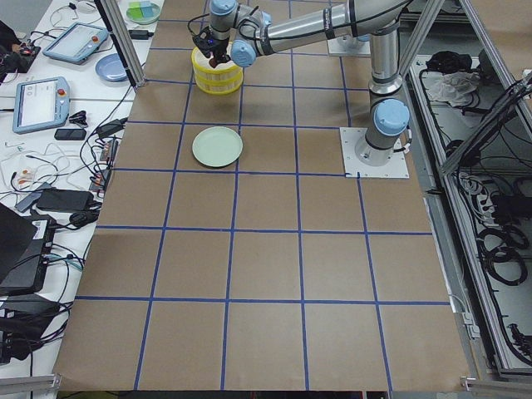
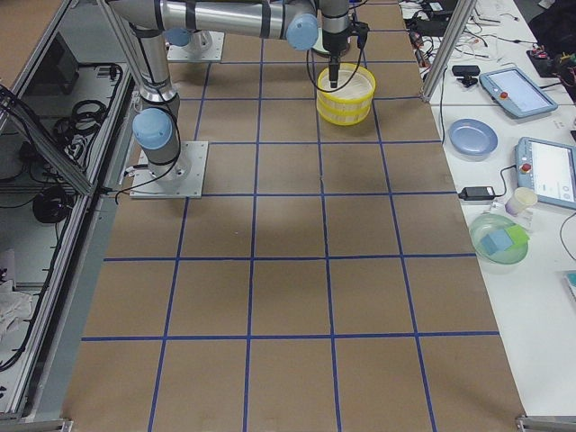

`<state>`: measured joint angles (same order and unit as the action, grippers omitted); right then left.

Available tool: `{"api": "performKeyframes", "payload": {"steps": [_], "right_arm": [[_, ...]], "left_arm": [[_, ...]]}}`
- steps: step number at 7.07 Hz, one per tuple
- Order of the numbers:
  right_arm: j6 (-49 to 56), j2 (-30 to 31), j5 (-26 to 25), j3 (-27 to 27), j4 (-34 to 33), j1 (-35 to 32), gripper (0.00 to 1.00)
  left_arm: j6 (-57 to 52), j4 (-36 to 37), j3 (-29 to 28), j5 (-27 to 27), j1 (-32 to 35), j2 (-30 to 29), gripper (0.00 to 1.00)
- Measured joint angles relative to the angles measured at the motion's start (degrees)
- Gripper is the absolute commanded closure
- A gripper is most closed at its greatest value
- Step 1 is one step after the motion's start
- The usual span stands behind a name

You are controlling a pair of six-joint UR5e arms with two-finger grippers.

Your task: Stack buns with steamer

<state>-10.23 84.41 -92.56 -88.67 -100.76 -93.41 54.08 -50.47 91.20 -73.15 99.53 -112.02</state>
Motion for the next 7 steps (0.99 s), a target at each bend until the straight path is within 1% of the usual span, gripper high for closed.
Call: {"api": "performKeyframes", "payload": {"steps": [1, 2, 3, 7], "right_arm": [[4.0, 4.0, -0.2, 0.5, 5.3, 0.3, 0.00], [8.6, 6.1, -0.5, 0.6, 7.3, 0.5, 0.00], [11.6, 6.9, -0.4, 0.6, 7.3, 0.6, 0.00], [10.9, 6.2, 0.2, 0.1, 6.5, 0.4, 0.00]], "left_arm": [[0.4, 1.6, -0.2, 0.4, 1.6, -1.0, 0.33], [0.6, 2.6, -0.3, 0.5, 2.7, -2.0, 0.01], [0.5, 3.0, -0.4, 0.5, 3.1, -2.9, 0.00], [-0.5, 3.9, -0.7, 0.5, 3.4, -3.5, 0.00]]}}
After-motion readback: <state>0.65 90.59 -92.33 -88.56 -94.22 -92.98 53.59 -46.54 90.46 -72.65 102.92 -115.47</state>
